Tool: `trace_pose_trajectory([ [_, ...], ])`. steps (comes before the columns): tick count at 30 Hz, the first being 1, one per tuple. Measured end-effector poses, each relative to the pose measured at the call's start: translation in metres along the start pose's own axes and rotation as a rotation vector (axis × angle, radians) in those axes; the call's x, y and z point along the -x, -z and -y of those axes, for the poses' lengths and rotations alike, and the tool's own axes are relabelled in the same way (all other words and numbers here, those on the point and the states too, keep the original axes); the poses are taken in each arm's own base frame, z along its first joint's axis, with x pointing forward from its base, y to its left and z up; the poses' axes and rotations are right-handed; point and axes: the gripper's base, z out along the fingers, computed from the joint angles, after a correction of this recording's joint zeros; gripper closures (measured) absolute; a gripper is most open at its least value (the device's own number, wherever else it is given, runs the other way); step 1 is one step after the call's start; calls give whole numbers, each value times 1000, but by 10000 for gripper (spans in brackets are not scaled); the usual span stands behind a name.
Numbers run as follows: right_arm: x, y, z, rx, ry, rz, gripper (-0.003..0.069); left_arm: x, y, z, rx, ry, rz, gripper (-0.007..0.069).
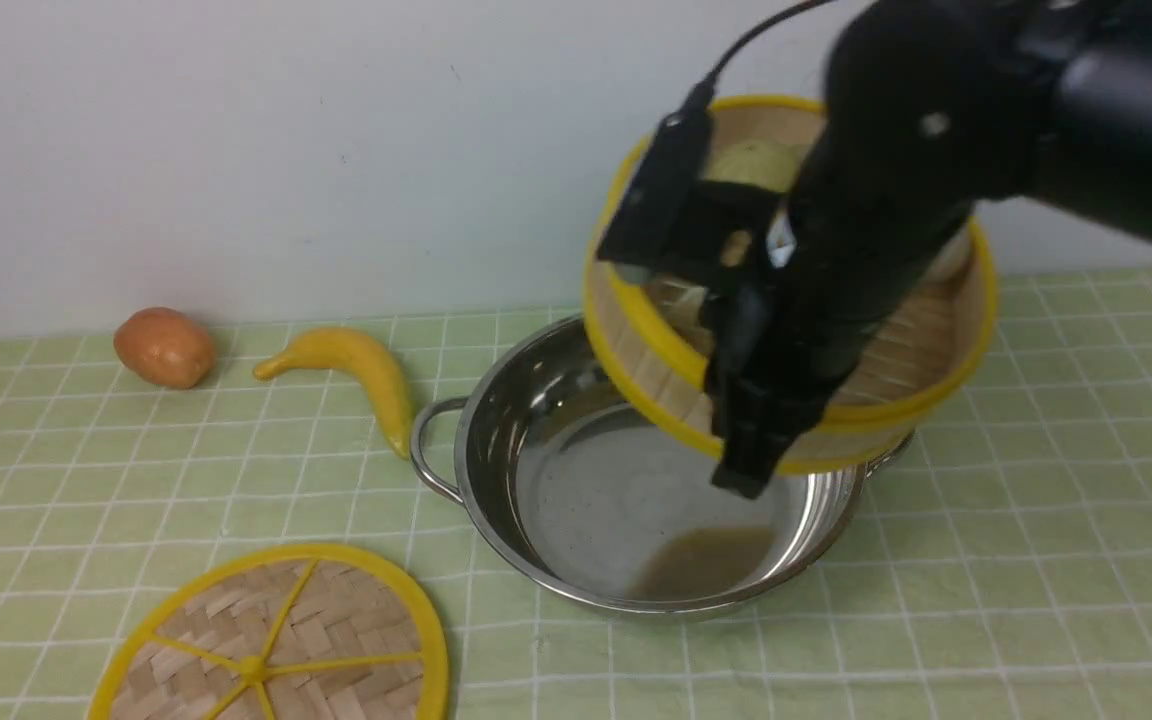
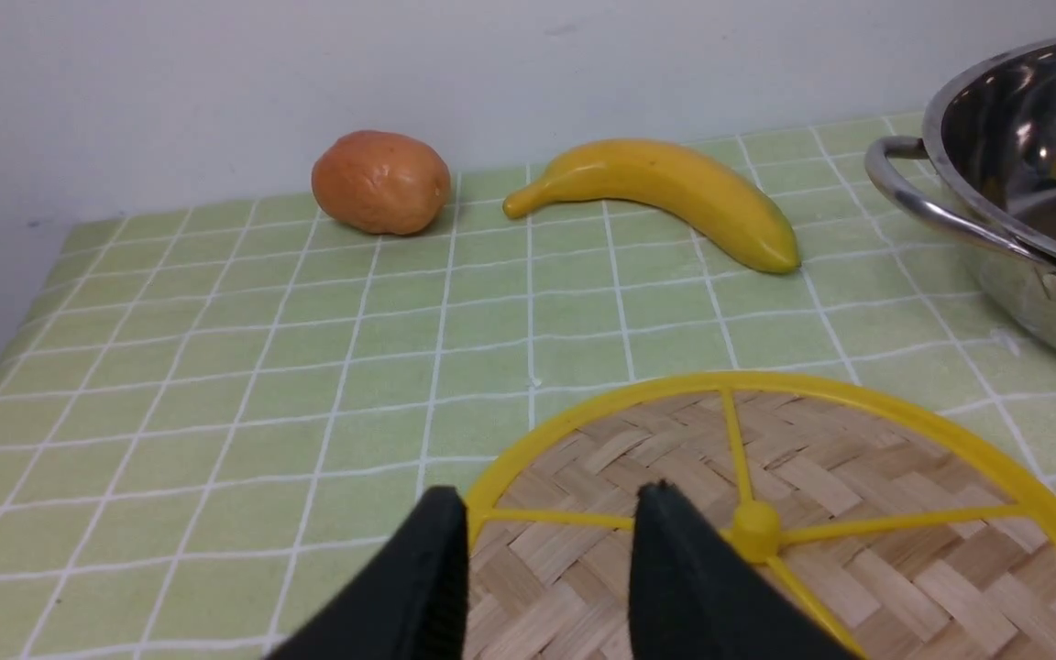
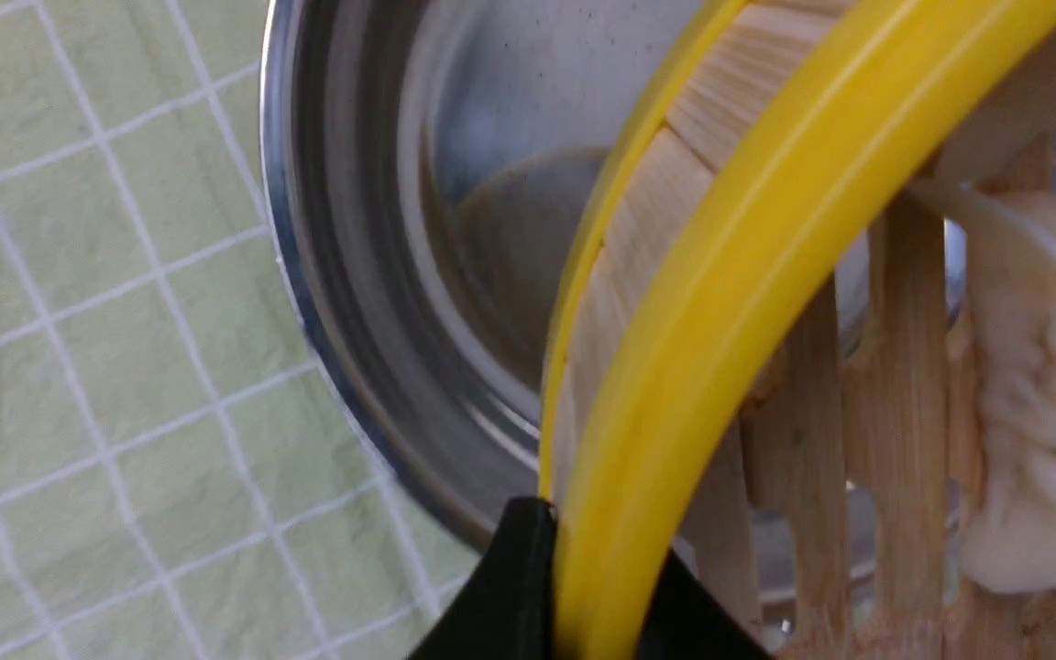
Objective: Place the steamer in the pot on the green tablecloth, and put the lid on the steamer.
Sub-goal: 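Place the bamboo steamer basket of food into the steel pot with the right gripper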
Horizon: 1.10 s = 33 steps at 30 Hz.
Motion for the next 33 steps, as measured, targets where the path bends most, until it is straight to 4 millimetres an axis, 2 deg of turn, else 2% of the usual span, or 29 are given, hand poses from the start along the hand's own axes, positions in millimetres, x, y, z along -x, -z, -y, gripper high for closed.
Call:
trace_pose_trajectory([
  [2, 19, -26, -4, -10, 58, -32, 600, 0, 0, 0, 0, 0, 0, 382],
  [5, 32, -50, -9, -7, 90, -61, 600, 0, 0, 0, 0, 0, 0, 382],
  [6, 37, -65, -12, 1, 103, -81, 600, 0, 0, 0, 0, 0, 0, 382],
  [7, 37, -67, -12, 1, 104, -84, 600, 0, 0, 0, 0, 0, 0, 382],
  [10, 38, -101, -16, 17, 125, -148, 600, 0, 0, 0, 0, 0, 0, 382],
  [15, 34, -135, -19, 16, 162, -220, 603, 0, 0, 0, 0, 0, 0, 382],
  [21, 33, -147, -24, 65, 142, -235, 601, 0, 0, 0, 0, 0, 0, 382],
  [33, 34, -147, -27, 89, 80, -222, 601, 0, 0, 0, 0, 0, 0, 382],
])
